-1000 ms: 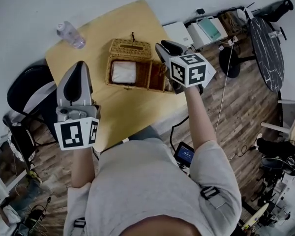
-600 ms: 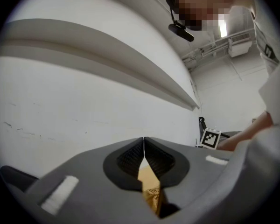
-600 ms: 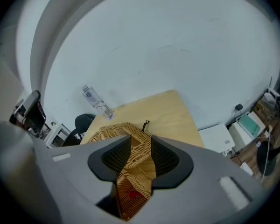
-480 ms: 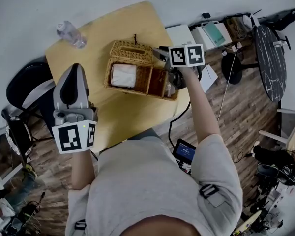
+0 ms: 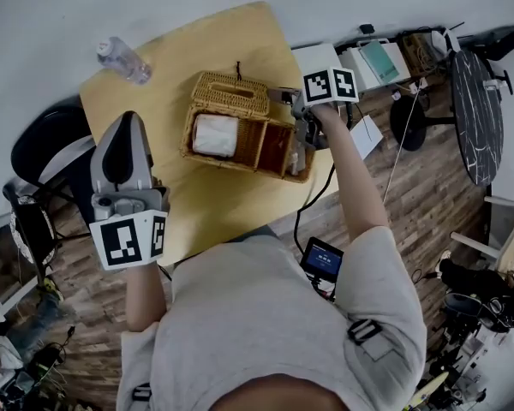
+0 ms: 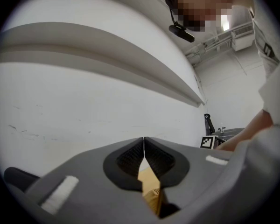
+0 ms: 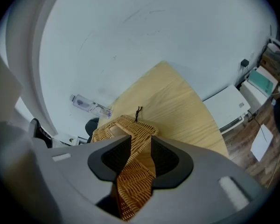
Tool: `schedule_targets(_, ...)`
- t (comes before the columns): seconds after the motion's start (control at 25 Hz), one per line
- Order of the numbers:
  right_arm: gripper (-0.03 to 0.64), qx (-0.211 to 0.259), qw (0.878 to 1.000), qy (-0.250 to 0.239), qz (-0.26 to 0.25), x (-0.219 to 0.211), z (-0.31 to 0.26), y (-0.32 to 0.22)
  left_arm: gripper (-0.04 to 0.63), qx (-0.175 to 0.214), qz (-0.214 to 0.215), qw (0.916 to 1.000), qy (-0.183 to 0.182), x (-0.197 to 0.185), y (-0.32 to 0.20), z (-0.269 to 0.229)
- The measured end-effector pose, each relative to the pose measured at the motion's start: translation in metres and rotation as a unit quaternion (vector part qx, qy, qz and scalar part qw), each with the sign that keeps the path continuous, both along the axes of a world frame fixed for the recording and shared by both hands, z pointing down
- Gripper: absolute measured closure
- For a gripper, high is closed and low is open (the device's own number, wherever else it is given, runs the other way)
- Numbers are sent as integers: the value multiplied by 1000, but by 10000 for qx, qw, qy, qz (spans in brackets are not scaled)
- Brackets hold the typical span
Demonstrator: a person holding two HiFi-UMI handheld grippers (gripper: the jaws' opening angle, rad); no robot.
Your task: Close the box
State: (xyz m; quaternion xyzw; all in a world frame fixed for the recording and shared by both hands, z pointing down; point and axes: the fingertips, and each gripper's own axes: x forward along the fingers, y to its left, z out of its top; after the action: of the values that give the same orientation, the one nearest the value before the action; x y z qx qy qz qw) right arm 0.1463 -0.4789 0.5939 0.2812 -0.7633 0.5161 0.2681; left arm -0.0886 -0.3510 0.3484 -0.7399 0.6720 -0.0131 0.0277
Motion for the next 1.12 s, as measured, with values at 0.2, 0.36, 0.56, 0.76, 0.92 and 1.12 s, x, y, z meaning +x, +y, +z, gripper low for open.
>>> schedule_targets(0.2, 503, -538, 9982, -16, -274, 0, 14, 5, 535, -34, -60, 10000, -65, 2, -2, 1)
schedule_targets(0.36, 503, -857, 9958, -208, -265, -3, 19, 4, 535, -54, -132, 9999, -91, 1, -3, 2)
schedule_targets(0.56, 503, -1225, 9909, -506, -248, -7, 24, 4, 535, -73, -202, 9997, -130, 0, -7, 2)
schedule_targets(0.76, 503, -1482, 9861, -703, -279, -9, 26, 5, 535, -98, -264, 9994, -180, 1, -10, 2)
schedule_targets(0.92, 503, -1629, 9828, -823, -287, -11, 28, 5, 534, -111, -306, 9992, -217, 0, -13, 2)
schedule_targets(1.12, 505, -1655, 9815, -912, -300, -17, 27, 4, 535, -87, -355, 9991, -223, -1, -16, 1)
